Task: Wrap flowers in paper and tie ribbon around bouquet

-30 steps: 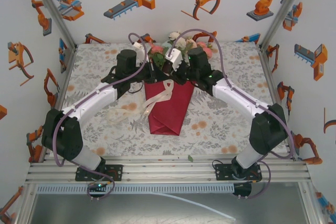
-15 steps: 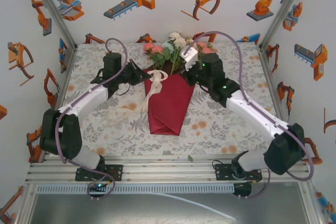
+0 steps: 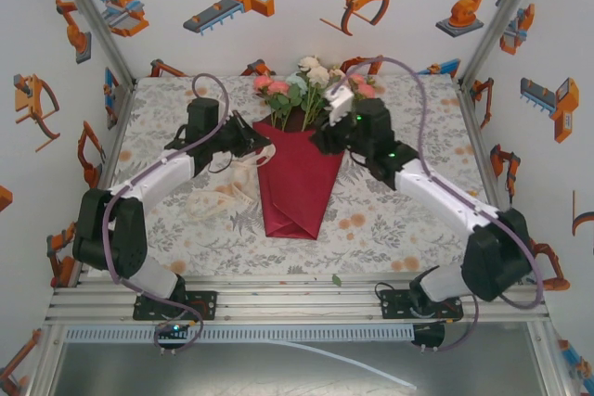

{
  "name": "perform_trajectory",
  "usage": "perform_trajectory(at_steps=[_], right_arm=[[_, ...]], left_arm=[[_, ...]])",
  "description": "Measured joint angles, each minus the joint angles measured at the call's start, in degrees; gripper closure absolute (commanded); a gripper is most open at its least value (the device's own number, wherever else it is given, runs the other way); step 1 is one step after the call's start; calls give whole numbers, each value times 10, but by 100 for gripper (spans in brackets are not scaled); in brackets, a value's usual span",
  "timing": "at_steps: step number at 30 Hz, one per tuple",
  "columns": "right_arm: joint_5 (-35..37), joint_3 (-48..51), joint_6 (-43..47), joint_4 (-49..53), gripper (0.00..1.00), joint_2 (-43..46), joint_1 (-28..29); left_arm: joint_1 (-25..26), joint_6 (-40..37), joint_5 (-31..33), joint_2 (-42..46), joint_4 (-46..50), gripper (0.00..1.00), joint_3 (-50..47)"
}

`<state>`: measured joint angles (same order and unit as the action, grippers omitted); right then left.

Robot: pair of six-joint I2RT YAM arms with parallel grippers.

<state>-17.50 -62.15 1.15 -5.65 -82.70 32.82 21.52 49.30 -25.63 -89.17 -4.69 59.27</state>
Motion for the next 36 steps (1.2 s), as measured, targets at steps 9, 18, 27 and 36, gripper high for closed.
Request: perform_trajectory(at_steps=[9, 18, 27, 36], right_arm=[[-107, -36, -91, -139, 40, -158, 39], [-144, -55, -144, -235, 92, -206, 39], [-199, -55, -173, -231, 100, -180, 36], [-318, -76, -203, -165, 100, -144, -20]], left_arm=[[14, 7, 8, 19, 28, 100, 19], [13, 32, 13, 33, 34, 100, 30], [2, -47, 59, 62, 42, 56, 33], [-3, -296, -11, 148, -64, 49, -58]])
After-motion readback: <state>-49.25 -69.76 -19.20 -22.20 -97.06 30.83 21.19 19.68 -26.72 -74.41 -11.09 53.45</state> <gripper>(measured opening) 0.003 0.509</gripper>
